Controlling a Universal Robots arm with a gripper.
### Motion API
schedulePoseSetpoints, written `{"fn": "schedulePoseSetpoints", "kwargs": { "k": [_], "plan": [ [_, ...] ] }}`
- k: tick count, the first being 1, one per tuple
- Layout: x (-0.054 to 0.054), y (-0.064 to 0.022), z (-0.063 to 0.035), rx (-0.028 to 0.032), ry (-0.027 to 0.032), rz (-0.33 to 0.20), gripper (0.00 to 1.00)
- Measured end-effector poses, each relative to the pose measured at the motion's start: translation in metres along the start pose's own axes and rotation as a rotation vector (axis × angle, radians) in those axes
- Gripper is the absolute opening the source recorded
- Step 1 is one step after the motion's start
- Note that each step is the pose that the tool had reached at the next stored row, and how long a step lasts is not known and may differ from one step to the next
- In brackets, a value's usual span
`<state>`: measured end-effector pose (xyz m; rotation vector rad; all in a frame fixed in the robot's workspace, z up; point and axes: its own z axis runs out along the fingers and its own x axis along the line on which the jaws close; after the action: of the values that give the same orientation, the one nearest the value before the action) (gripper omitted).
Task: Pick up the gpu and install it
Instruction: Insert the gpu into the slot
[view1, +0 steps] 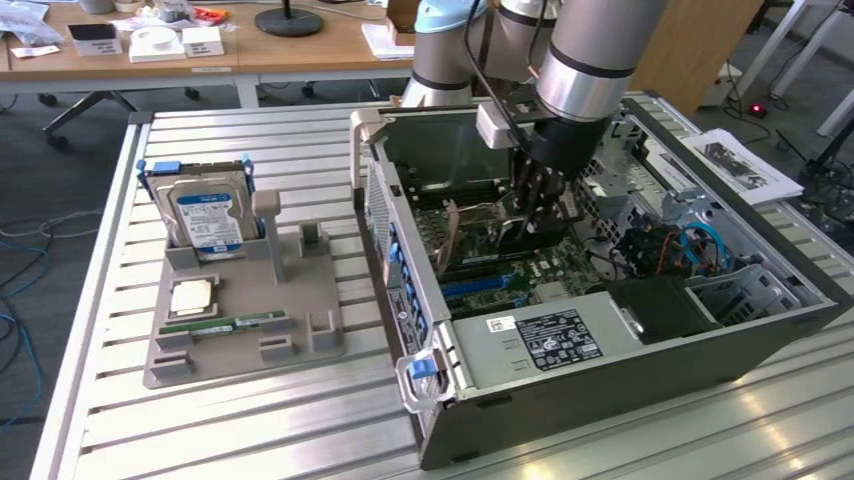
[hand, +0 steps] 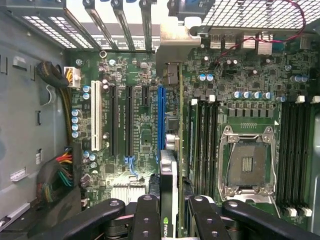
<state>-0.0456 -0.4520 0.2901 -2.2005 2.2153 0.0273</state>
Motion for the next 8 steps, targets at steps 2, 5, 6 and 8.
{"fn": "schedulePoseSetpoints", "kwargs": {
  "k": [2,5,6,8],
  "plan": [
    [0.0001,0.0002,0.0017,0.0000,0.0000,0.000,0.27],
    [0.0001,0.0003,0.0024,-0.0001,0.0003,0.000,0.27],
    [0.0001,0.0006,0.0024,-0.0002,0.0003,0.000,0.27],
    [0.0001,0.0017,0.0026,0.0000,0.0000,0.000,0.27]
  ]
}}
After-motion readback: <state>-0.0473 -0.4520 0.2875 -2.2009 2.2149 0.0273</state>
